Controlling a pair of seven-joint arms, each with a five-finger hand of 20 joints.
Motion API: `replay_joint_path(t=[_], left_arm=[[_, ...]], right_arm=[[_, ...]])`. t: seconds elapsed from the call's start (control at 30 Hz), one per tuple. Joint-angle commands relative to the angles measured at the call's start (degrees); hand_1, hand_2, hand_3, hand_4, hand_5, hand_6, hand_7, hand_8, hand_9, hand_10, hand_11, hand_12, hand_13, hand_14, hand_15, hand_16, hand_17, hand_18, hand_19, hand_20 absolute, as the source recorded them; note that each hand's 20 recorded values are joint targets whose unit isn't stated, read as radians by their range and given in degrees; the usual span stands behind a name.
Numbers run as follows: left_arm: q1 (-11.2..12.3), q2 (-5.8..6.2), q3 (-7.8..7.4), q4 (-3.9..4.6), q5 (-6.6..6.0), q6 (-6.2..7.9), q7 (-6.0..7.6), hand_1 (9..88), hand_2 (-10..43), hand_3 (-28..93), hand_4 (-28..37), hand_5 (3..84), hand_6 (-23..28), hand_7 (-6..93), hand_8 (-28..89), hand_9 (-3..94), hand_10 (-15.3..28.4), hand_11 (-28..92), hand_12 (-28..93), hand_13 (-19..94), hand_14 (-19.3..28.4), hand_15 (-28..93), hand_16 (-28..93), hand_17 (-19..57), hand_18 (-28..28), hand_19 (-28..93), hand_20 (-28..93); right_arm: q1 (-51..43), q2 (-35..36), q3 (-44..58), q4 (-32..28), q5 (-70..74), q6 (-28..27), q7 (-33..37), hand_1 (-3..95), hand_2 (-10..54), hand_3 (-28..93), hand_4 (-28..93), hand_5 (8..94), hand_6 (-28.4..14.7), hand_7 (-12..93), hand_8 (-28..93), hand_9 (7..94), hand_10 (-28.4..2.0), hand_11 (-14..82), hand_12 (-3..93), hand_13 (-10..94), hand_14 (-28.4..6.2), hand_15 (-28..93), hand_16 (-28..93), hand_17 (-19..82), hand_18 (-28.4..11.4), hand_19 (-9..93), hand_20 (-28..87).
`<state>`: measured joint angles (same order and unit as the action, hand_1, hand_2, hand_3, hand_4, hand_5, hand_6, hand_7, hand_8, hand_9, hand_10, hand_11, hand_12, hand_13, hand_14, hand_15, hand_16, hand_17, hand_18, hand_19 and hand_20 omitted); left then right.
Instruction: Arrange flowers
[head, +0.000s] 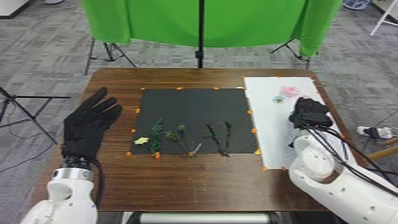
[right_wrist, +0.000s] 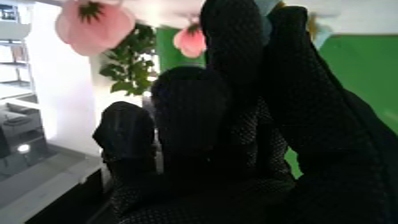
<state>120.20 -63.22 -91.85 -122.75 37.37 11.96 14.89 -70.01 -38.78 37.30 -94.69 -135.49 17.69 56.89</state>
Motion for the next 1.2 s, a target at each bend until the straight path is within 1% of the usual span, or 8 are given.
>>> replay_joint_path(t=[0.03,0.13,0.33,0.53,0.67,0.87,1.03,1.2], left_arm=[[1.2,1.37,0.01,-0.75,-0.33,0.66,1.71,25.7,7.5,79,-23.4,40.5,10.4,14.5,-10,37.3,20.5,27,11,27,27.5,55,-9,-7.2,26.9,59,15],[1.4,1.77,-0.17,-1.12,-0.49,0.64,2.51,25.6,7.5,79,-23.5,40.5,10.4,14.5,-10,37.3,20.5,27,11,27,27.5,55,-9,-7.1,26.9,59,15],[0.4,1.68,-0.99,-1.57,-0.09,0.62,1.05,25.5,7.5,79,-23.7,40.4,10.4,14.4,-10,37.2,20.4,27,11,27,27.5,55,-9,-7.2,26.9,59,15],[-5.2,2.81,0.91,-0.27,0.71,-0.31,-0.16,25.4,7.4,79,-23.7,40.4,10.4,14.5,-10,37.2,20.5,27,11,27,27.5,55,-8,-7.0,26.9,59,15],[-10.4,4.03,3.73,1.34,1.06,-1.22,-0.37,25.4,7.4,79,-23.7,40.3,10.3,14.6,-10,37.3,20.5,27,11,27,27.6,55,-8,-7.0,27.0,59,15],[-15.3,3.75,6.17,3.06,1.47,-2.17,-1.27,25.4,7.4,79,-23.8,40.4,10.3,14.6,-10,37.3,20.4,27,11,27,27.5,55,-8,-6.9,27.1,59,16],[-17.1,2.88,6.79,3.99,1.85,-2.82,-2.07,25.5,7.5,79,-23.7,40.4,10.3,14.7,-10,37.4,20.4,27,11,27,27.5,55,-8,-6.9,27.1,59,16],[-17.1,3.03,7.22,4.00,1.83,-3.29,-1.68,25.6,7.5,79,-23.6,40.5,10.4,14.6,-10,37.5,20.6,27,11,28,27.5,55,-8,-6.9,27.0,59,16]], right_arm=[[2.2,-3.3,1.1,-7.0,-2.9,3.5,-4.0,61.1,-9.5,65,-28,91.3,2.5,18,3,93.7,-5.4,19.6,28.9,82,-3.7,69,21,38,-24.8,93,62],[6.2,-10.3,-1.4,-8.1,-0.4,2.8,-11.4,59.8,-9.5,67,-28,91.5,2.2,17,4,93.7,-5.7,20.2,28.5,82,-3.9,69,22,38,-24.8,93,63],[13.8,-27.9,-8.2,-1.2,3.2,-1.9,-21.9,57.7,-9.5,70,-28,90.6,2.4,18,5,93.7,-6.4,20.8,30.7,78,-5.1,75,23,35,-23.0,93,65],[20.4,-38.4,-13.6,10.2,4.1,-5.3,-25.6,56.1,-9.5,70,-28,89.1,3.0,18,4,93.7,-6.5,21.2,34.4,74,-6.1,79,23,32,-22.3,93,66],[26.0,-38.9,-20.5,13.1,7.6,-5.0,-21.9,55.5,-9.5,69,-28,88.3,3.4,18,3,93.7,-6.2,21.1,35.3,73,-6.5,80,22,31,-22.2,93,66],[27.4,-39.2,-24.2,14.7,6.6,-9.1,-20.0,53.7,-9.5,68,-28,87.3,3.7,17,2,91.3,-6.5,25.6,33.8,71,-7.1,81,21,30,-22.0,93,65],[25.9,-39.8,-22.9,15.4,3.6,-14.5,-21.3,52.5,-9.5,66,-28,84.2,4.0,16,1,88.2,-6.9,30.9,30.5,70,-7.5,81,20,29,-22.0,93,64],[26.4,-39.5,-24.3,14.6,4.2,-18.2,-20.5,51.3,-9.5,63,-28,79.8,3.9,15,-1,84.4,-7.4,34.3,29.2,68,-7.9,82,19,27,-21.9,93,64]])
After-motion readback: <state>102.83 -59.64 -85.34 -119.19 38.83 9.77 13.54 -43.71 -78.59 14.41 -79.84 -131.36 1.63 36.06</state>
